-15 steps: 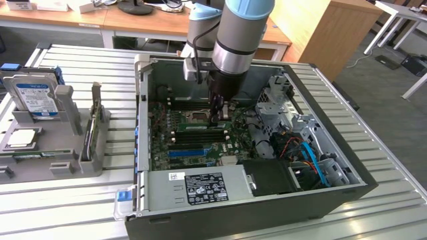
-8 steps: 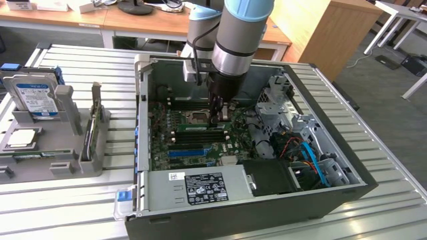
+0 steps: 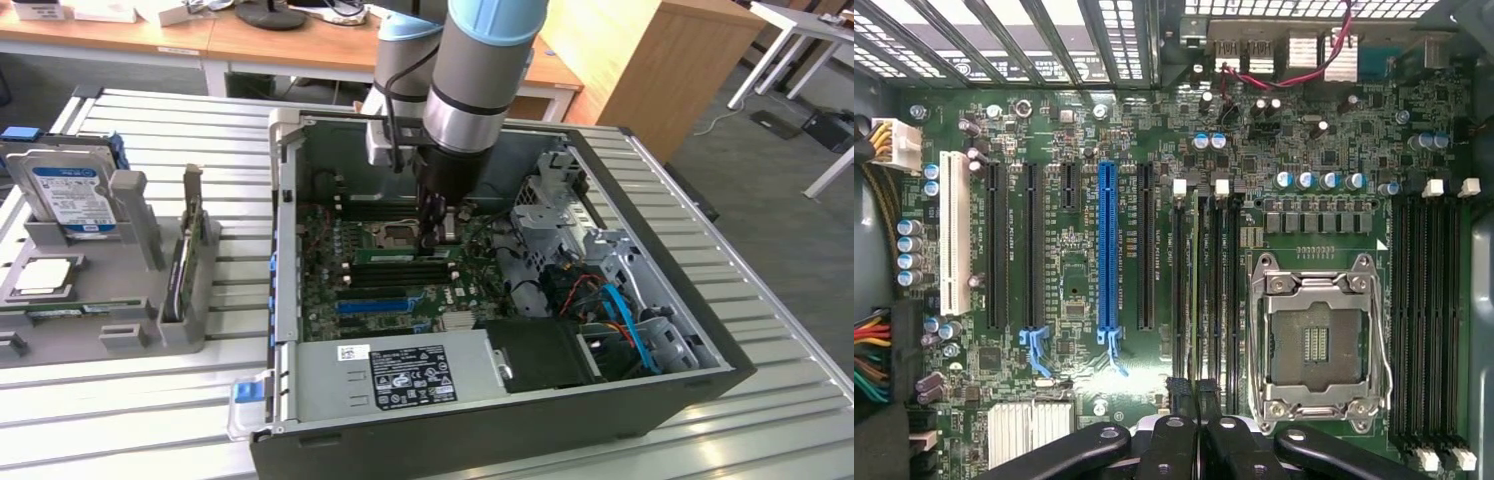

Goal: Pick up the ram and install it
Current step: 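Insert the ram into the slot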

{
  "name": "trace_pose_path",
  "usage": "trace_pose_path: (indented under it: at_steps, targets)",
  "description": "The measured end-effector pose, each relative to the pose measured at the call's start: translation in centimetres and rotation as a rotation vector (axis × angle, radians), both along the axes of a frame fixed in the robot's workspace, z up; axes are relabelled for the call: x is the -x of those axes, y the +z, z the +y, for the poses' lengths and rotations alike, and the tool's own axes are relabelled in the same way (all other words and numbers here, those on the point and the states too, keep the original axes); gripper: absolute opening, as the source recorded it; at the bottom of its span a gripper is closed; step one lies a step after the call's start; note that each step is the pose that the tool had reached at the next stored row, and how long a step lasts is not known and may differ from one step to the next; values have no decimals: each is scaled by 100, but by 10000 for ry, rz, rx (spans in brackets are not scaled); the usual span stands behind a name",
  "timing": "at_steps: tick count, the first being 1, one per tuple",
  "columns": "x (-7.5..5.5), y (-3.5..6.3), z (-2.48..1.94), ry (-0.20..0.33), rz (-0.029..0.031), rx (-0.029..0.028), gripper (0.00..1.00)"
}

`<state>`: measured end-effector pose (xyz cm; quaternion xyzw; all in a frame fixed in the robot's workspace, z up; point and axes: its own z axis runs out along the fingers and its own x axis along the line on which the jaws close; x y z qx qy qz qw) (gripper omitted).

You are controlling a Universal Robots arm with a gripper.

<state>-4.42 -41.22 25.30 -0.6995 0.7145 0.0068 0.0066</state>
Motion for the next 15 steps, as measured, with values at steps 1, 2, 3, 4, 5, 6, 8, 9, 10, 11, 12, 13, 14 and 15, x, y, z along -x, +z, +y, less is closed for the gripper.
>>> trace_pose_path:
  at_steps: [1, 2, 3, 4, 5, 6, 8, 9, 10, 11, 12, 13, 14, 15]
  targets:
    - [0, -8, 0, 1, 0, 0, 12]
    - [0, -16, 0, 1, 1, 1, 12]
    - [0, -24, 0, 0, 0, 0, 12]
    - [0, -32, 0, 0, 0, 1, 12]
    - [0, -39, 0, 0, 1, 1, 12]
    - [0, -43, 0, 1, 1, 1, 12]
    - [0, -42, -1, 1, 1, 3, 12]
    - [0, -43, -1, 1, 1, 2, 12]
    - [0, -43, 0, 1, 1, 3, 12]
    - [0, -43, 0, 0, 1, 1, 12]
    - [0, -47, 0, 1, 0, -1, 12]
    - [0, -53, 1, 0, -1, -4, 12]
    - [0, -57, 0, 0, 0, -1, 12]
    - [0, -62, 0, 0, 1, 1, 12]
